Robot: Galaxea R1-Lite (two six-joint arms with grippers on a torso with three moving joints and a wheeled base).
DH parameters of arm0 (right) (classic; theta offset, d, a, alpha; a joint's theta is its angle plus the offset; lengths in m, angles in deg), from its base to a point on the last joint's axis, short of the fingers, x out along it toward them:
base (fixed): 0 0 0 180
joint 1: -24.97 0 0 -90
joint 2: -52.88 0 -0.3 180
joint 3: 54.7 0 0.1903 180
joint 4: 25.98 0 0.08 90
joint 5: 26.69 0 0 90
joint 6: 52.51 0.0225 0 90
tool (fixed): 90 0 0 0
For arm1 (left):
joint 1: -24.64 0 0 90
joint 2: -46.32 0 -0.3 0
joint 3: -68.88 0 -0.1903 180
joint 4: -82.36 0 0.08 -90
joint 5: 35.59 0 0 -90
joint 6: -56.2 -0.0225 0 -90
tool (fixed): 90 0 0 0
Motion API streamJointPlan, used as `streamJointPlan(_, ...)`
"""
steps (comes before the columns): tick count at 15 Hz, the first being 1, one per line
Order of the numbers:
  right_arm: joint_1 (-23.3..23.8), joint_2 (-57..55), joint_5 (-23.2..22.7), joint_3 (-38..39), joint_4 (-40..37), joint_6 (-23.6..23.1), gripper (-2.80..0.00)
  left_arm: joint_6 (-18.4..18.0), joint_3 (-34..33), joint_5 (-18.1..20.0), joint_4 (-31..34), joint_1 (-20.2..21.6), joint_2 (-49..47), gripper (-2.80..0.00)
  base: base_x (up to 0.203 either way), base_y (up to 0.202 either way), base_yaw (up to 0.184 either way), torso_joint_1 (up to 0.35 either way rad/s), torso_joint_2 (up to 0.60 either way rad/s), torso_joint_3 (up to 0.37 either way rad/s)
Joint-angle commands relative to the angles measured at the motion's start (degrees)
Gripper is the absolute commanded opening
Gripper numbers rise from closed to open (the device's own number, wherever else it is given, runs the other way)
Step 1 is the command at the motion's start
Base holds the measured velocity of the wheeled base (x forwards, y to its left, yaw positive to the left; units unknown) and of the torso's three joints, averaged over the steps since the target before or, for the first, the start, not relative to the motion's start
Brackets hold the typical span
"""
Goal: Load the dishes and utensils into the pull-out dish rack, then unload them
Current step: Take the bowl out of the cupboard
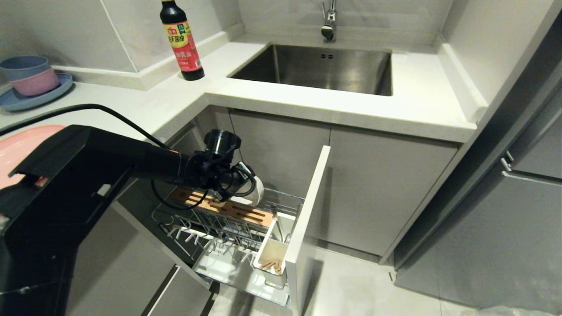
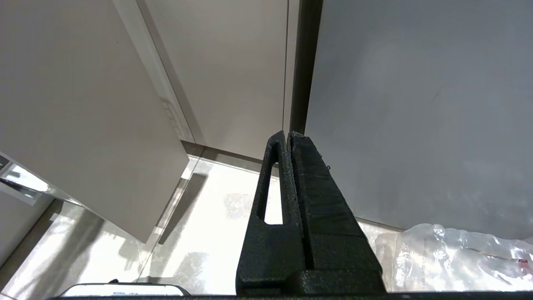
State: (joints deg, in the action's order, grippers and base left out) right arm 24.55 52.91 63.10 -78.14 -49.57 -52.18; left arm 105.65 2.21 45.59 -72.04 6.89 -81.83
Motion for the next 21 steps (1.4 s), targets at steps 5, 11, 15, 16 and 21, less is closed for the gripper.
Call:
streamJointPlan(5,-0.02,-0.02,-0.03,-0.01,-0.03,0.02,-2.80,0.30,0.15,1.79,0.05,0.44,0.40,-2.80,0.000,0.000,0.000,0.000,0.00,0.000)
streamJointPlan(11,-0.02,-0.03,-0.03,0.07,0.03,0.02,-2.80,0.47,-0.03,3.19,0.30,0.44,1.38,-2.80,0.000,0.000,0.000,0.000,0.00,0.000)
streamJointPlan(15,0.06,-0.03,-0.05,-0.01,-0.04,0.02,-2.80,0.56,-0.25,3.55,0.59,0.44,2.18,-2.80,0.000,0.000,0.000,0.000,0.00,0.000)
streamJointPlan(16,-0.02,0.00,-0.05,0.03,0.00,0.02,-2.80,0.73,-0.42,3.47,1.10,0.44,2.56,-2.80,0.000,0.000,0.000,0.000,0.00,0.000)
streamJointPlan(21,-0.02,-0.03,-0.06,-0.01,0.04,0.02,-2.80,0.74,-4.12,2.69,4.36,1.69,7.76,0.00,0.000,0.000,0.000,0.000,0.00,0.000)
